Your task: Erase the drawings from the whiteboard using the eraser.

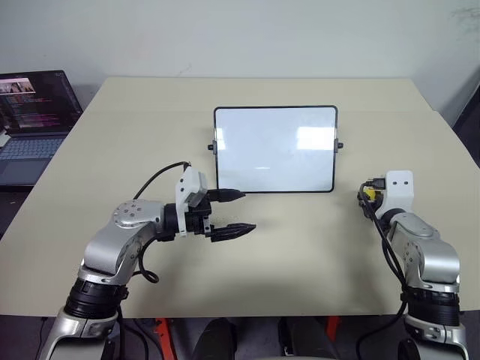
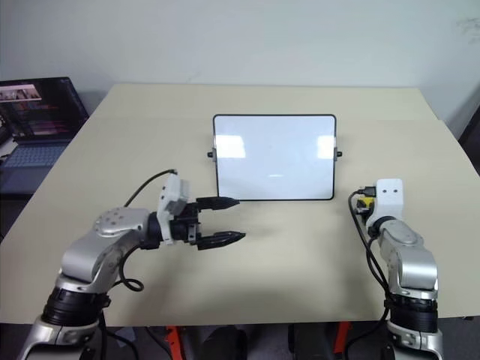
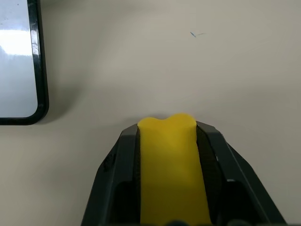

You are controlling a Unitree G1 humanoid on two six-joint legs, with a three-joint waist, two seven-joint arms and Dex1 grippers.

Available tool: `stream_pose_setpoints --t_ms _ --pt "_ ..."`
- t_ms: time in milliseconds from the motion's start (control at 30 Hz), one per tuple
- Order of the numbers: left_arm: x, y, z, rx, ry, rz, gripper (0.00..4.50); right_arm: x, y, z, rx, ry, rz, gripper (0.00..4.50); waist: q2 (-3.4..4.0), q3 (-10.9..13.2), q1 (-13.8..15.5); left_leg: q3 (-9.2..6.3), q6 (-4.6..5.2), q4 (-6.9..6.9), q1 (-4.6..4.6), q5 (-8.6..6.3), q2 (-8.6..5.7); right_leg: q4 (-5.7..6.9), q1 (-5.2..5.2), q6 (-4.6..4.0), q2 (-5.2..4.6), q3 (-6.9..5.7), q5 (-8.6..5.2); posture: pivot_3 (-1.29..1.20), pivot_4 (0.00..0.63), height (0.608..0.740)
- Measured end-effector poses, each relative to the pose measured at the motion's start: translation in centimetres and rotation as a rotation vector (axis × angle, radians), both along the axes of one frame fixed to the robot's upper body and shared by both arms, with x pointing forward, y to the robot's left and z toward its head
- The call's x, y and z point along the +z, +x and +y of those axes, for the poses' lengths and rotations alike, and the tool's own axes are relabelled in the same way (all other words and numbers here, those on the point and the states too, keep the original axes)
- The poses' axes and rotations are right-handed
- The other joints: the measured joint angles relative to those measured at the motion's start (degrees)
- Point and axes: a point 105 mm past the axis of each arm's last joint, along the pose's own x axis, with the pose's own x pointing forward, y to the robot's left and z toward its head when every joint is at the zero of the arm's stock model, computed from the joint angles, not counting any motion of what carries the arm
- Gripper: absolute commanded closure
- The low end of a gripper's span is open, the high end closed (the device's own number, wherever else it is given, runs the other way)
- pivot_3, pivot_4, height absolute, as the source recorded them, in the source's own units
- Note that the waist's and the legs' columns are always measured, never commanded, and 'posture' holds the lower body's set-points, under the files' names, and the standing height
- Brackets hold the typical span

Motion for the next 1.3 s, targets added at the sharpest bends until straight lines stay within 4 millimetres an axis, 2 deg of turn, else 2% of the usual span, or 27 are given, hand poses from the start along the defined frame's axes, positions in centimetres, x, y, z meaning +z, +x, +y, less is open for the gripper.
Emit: stream_pose_setpoints --t_ms 367,967,1000,1033,1267,1300 --pt "-0.2 0.5 0.4 0.017 0.020 -0.019 0.00 0.6 1.0 1.1 0.041 -0.006 -0.028 3.21 0.00 0.00 -0.05 -0.01 0.00 0.01 0.00 0.00 0.00 0.02 0.00 0.00 0.00 -0.01 0.00 0.00 0.150 0.740" --pt "0.1 0.8 0.3 0.018 0.020 -0.028 0.00 0.9 1.7 0.9 0.054 -0.003 -0.038 3.21 0.00 0.00 -0.05 0.00 0.01 0.02 0.00 0.00 0.01 0.03 0.00 0.00 0.00 0.01 0.00 0.00 0.150 0.740" --pt "0.1 0.8 0.3 0.018 0.020 -0.028 0.00 0.9 1.7 0.8 0.054 -0.004 -0.039 2.53 0.00 0.00 -0.05 0.00 0.01 0.02 0.00 0.00 0.00 0.03 0.00 0.00 0.00 0.01 0.00 0.00 0.150 0.740" --pt "0.1 0.8 0.3 0.018 0.020 -0.028 0.00 0.9 1.7 0.8 0.054 -0.005 -0.039 2.34 0.00 0.00 -0.05 0.00 0.01 0.02 0.00 0.00 0.00 0.03 0.00 0.00 0.00 0.01 0.00 0.00 0.150 0.740" --pt "0.3 0.9 0.2 0.017 0.020 -0.035 0.00 1.0 1.8 0.8 0.054 -0.005 -0.041 0.02 0.00 0.00 -0.05 0.00 0.01 0.02 0.00 0.00 0.00 0.03 0.00 0.00 0.00 0.01 0.00 0.00 0.150 0.740" --pt "0.3 0.9 0.2 0.017 0.020 -0.035 0.00 1.0 1.8 0.8 0.054 -0.005 -0.041 0.02 0.00 0.00 -0.05 0.00 0.01 0.02 0.00 0.00 0.01 0.03 0.00 0.00 0.00 0.01 0.00 0.00 0.150 0.740"
